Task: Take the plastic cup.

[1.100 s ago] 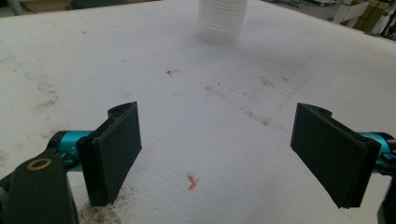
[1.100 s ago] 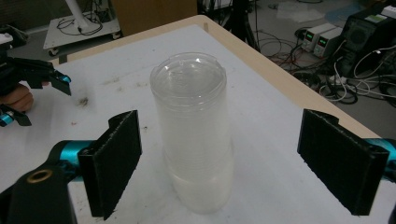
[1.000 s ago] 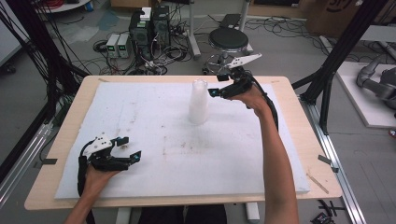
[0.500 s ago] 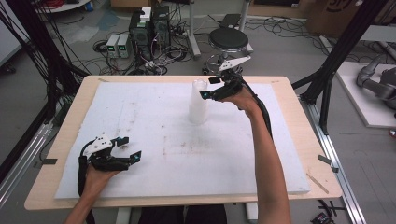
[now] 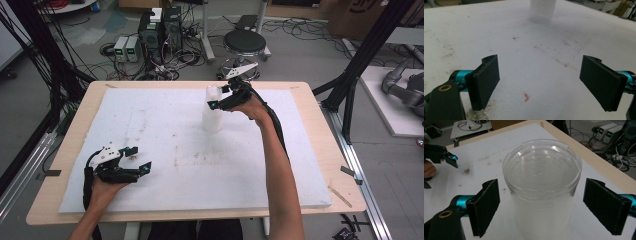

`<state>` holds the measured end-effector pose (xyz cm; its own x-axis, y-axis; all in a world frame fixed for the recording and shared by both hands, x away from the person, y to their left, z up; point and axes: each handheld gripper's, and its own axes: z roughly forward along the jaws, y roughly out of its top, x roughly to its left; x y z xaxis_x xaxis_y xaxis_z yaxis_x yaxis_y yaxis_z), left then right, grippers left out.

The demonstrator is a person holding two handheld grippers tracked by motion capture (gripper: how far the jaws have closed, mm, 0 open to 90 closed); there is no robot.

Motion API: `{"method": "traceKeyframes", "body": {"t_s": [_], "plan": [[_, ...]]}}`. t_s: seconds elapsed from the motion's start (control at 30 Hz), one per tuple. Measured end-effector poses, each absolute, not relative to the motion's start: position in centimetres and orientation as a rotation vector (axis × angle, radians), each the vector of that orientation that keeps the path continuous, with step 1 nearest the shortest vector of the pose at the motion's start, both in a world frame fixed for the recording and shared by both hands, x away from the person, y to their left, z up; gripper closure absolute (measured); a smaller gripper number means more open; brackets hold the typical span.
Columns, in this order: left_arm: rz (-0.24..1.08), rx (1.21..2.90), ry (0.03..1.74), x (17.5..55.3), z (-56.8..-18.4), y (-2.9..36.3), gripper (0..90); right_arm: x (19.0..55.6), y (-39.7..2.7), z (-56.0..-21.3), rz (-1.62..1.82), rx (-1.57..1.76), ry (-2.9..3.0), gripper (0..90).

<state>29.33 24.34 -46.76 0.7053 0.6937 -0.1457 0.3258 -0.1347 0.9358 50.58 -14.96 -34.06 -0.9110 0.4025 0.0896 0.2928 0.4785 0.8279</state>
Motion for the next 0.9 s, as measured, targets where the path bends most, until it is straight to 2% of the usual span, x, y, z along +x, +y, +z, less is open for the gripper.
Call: {"method": "traceKeyframes", "body": {"t_s": [0.57, 0.9], "plan": [[0.387, 1.732, 0.822, 29.3, -46.8, 24.4, 16.2, 50.9, -13.9, -34.8, 1.401, 0.618, 2.611, 15.3], [0.384, 1.731, 0.823, 29.4, -46.8, 24.4, 16.2, 51.0, -13.7, -34.8, 1.388, 0.602, 2.613, 24.0]]}}
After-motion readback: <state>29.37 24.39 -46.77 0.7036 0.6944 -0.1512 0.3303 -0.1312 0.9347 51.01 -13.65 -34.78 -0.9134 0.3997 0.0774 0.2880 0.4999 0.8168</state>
